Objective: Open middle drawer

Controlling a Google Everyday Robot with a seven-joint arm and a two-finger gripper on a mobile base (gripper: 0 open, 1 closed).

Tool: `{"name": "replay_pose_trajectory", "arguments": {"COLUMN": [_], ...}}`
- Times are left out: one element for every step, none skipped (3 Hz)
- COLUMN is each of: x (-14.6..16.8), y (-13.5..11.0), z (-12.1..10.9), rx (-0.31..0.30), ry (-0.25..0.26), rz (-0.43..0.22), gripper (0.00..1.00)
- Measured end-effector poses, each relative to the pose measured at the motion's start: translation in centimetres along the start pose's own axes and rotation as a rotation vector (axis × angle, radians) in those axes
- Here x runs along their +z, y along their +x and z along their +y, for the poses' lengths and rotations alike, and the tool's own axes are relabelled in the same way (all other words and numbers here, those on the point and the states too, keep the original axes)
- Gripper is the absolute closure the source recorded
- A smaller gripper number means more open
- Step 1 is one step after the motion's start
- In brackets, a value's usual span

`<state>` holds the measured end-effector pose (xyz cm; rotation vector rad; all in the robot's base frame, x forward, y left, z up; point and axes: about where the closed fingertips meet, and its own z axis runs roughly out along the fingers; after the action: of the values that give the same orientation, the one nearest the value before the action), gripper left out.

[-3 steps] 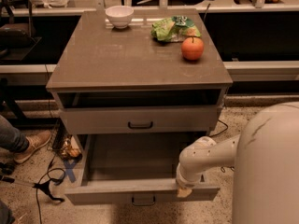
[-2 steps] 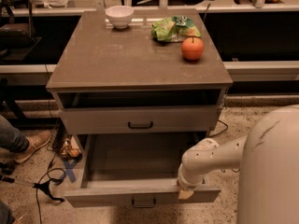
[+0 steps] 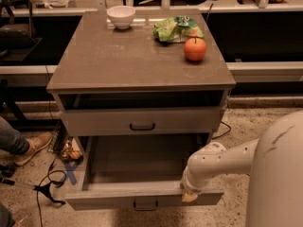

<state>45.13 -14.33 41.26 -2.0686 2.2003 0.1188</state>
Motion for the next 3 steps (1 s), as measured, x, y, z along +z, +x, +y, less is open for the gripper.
{"name": "replay_pose_trajectory", "arguments": {"x": [0.1, 0.2, -1.4], "y": [0.0, 0.0, 0.7], "z": [0.1, 0.2, 0.1], "rx": [0.000, -0.001, 0.000], "ry": [-0.002, -0.004, 0.024], "rz": [0.000, 0.000, 0.004], "gripper": [0.38, 0.14, 0.00]}}
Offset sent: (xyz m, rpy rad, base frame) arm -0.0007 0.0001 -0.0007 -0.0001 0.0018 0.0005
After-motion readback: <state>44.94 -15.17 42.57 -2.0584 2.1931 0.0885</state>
